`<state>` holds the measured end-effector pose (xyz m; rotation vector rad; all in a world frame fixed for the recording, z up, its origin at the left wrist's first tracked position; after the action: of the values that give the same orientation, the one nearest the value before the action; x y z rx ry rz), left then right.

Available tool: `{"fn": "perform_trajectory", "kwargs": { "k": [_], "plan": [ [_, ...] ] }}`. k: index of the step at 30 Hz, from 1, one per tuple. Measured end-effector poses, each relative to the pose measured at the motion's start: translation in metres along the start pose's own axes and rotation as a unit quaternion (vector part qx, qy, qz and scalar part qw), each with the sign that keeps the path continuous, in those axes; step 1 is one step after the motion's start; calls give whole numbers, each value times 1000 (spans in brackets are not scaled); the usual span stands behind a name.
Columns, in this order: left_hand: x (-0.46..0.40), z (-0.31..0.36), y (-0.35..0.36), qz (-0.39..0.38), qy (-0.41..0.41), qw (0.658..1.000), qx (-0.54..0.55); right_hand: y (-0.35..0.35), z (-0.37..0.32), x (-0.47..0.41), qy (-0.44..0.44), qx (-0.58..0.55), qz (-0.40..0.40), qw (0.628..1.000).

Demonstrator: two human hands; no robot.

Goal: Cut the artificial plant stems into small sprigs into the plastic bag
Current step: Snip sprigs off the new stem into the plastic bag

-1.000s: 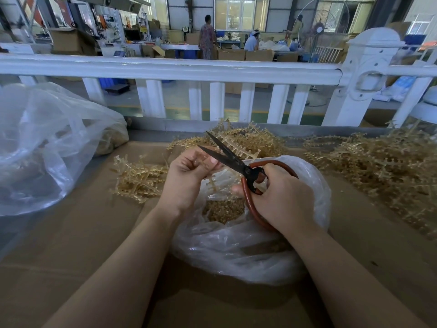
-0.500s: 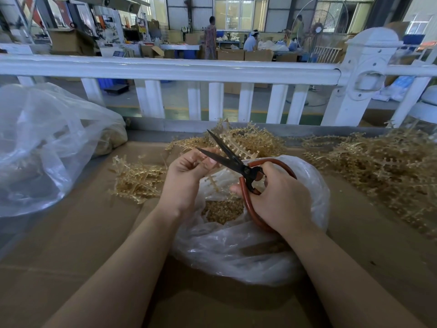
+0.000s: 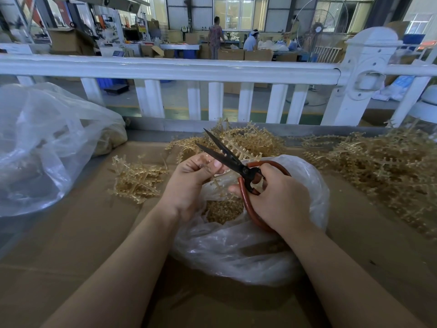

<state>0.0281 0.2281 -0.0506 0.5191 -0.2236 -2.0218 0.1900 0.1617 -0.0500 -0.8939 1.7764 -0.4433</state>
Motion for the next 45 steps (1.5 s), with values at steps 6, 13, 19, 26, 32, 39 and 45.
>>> {"fn": "perform_trajectory", "kwargs": {
  "k": [6, 13, 19, 26, 32, 39, 45],
  "plan": [
    [-1, -2, -3, 2, -14, 1000, 2, -3, -1, 0, -11, -1, 13, 1000],
    [-2, -2, -4, 10, 23, 999, -23, -4, -3, 1, -9, 10, 19, 1000],
    [-2, 1, -5, 33, 64, 995, -66, -3, -2, 0, -1, 26, 19, 999],
    [-1, 1, -5, 46, 56, 994, -79, -5, -3, 1, -10, 12, 27, 1000],
    [2, 3, -4, 39, 50, 995, -72, -5, -4, 0, -8, -17, 17, 1000],
    [1, 5, -5, 58, 55, 993, -87, -4, -3, 0, -19, -38, 20, 999],
    [0, 4, -14, 124, 21, 992, -33, 4, 1, 2, 9, -72, -19, 997]
  ]
}}
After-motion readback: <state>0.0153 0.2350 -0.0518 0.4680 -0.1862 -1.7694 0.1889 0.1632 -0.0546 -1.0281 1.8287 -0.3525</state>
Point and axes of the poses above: each hand's wrist, its own x-axis away from the middle knuckle, its own y-axis out of the palm, z = x × y, the point moved 4 cm from there along -x, towards the middle knuckle, and after that the axes turned 1 degree about z, right-handed, at the moved point
